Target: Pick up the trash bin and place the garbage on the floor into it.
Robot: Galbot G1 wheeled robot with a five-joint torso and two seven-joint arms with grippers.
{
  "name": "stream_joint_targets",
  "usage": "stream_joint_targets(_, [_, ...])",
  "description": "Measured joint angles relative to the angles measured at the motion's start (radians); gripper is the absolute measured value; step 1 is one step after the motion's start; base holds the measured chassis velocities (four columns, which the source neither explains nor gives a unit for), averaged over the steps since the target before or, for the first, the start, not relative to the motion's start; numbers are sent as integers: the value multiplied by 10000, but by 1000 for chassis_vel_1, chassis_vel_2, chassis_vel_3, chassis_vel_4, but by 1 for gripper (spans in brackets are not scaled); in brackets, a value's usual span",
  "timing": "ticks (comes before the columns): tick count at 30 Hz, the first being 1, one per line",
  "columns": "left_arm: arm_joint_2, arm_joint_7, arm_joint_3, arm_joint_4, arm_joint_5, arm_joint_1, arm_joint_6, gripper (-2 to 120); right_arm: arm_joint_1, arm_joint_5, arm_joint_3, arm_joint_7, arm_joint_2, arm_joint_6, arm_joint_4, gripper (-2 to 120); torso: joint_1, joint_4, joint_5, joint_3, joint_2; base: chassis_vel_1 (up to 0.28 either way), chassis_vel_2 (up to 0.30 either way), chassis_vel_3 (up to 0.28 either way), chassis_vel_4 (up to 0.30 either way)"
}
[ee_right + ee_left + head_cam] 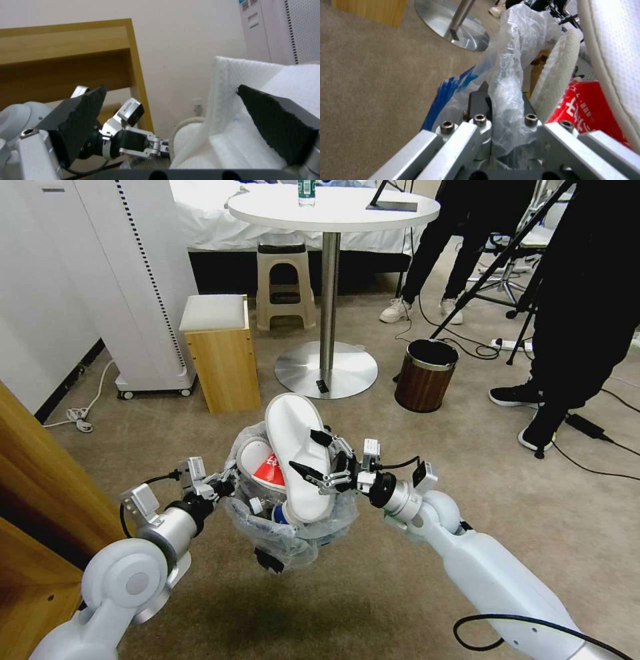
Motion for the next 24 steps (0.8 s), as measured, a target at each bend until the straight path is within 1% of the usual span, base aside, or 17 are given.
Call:
stream_joint_targets(7, [15,1,-38,7,0,2,0,3,73,32,-26,88,-82,-11,72,100,0,0,0,0,0,0,0,0,0])
stream_joint_targets(10, [18,33,-65,40,-6,-10,-9,3,-89,-217,86,995,-362,-381,398,100,-1,-1,0,0,0,0,0,0,0])
stream_joint_targets(11, [18,33,-65,40,-6,-10,-9,3,-89,-217,86,995,-362,-381,398,100,-1,-1,0,0,0,0,0,0,0])
stream_joint_targets(13, [31,40,-86,68,-6,-5,-23,3,-206,-248,324,1341,-630,-854,789,100,0,-1,1,0,0,0,0,0,0])
stream_joint_targets(16, [41,42,-97,72,-7,0,-27,3,-243,-269,443,1387,-717,-1051,917,100,0,0,0,-1,0,0,0,0,0])
stream_joint_targets(18, [50,42,-102,64,-7,1,-28,3,-305,-452,651,1465,-850,-1356,1057,100,0,-1,0,-2,1,0,0,0,0])
stream_joint_targets(24, [52,43,-92,21,-9,5,-30,3,-481,-626,1097,1477,-1052,-1500,1252,100,0,-1,1,-2,0,0,0,0,0])
